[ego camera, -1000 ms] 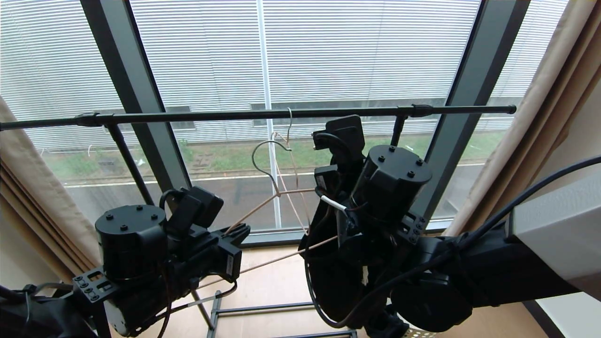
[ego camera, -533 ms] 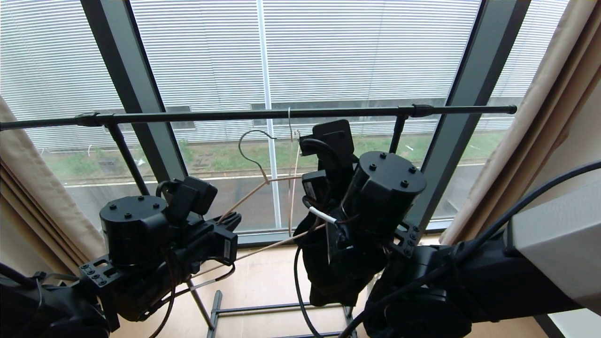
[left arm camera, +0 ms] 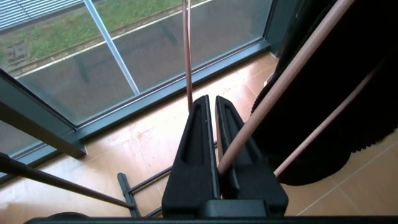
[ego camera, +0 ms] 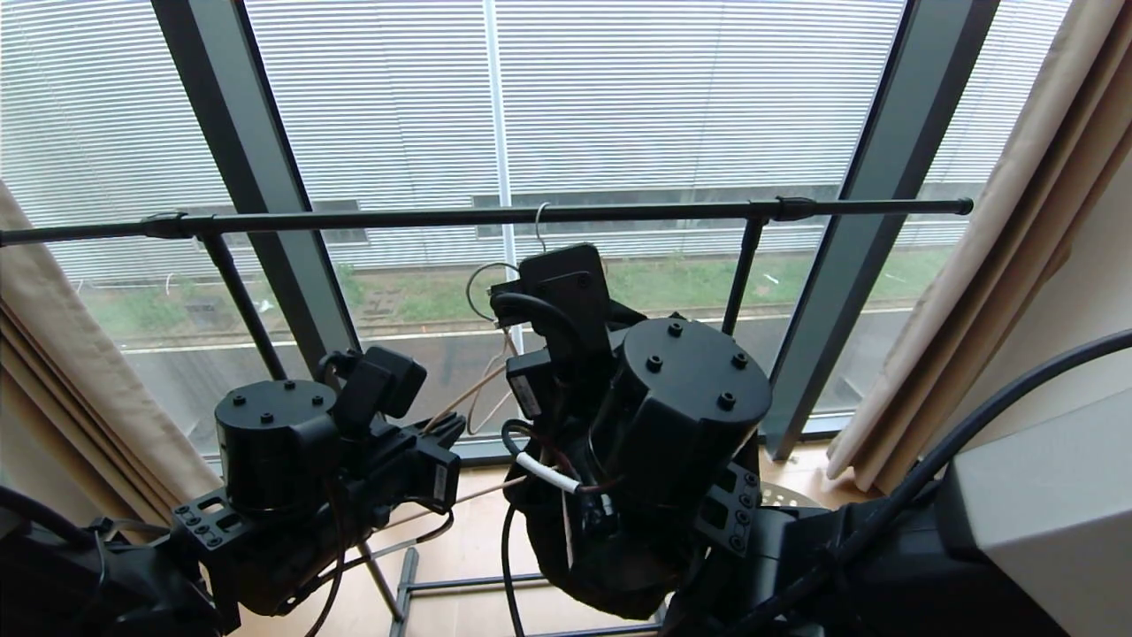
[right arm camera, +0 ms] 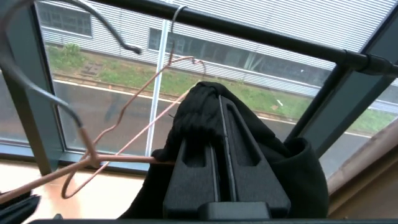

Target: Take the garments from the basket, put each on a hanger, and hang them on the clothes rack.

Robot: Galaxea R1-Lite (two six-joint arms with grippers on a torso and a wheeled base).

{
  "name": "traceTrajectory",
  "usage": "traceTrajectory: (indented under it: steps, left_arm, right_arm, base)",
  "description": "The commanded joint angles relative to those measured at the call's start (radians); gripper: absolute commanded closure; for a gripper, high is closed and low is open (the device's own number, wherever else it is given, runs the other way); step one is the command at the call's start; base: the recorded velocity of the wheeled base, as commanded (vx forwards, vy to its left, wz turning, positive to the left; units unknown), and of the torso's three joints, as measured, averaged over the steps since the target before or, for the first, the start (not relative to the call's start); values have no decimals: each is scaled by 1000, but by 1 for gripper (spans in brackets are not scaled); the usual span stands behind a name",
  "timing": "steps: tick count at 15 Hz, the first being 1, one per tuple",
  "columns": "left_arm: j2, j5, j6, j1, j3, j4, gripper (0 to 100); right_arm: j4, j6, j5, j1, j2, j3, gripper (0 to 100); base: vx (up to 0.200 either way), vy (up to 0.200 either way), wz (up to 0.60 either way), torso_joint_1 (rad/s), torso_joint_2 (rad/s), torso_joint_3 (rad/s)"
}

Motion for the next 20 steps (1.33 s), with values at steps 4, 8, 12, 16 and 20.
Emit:
traceTrajectory:
  steps: [4, 8, 12, 16, 20]
  left_arm:
    - [8, 2, 0, -13, 3, -1, 100]
    - [8, 2, 0, -15, 3, -5, 100]
    - [7, 2, 0, -13, 3, -11, 100]
    - [8, 2, 0, -13, 3, -21, 100]
    - [8, 0, 0, -21, 10, -22, 100]
  right_arm:
    - [-2, 0, 1, 39, 26, -30, 100]
    - [-16, 1, -2, 37, 29, -30, 0]
    - [-60, 1, -2, -30, -3, 1, 0]
    - [-62, 1, -1, -68, -34, 19, 0]
    - [-54, 0, -2, -75, -23, -5, 0]
  base:
    - [0, 0, 0, 0, 0, 0]
    - [0, 0, 0, 0, 0, 0]
    - [0, 0, 0, 0, 0, 0]
    - [0, 0, 0, 0, 0, 0]
    - [0, 0, 0, 0, 0, 0]
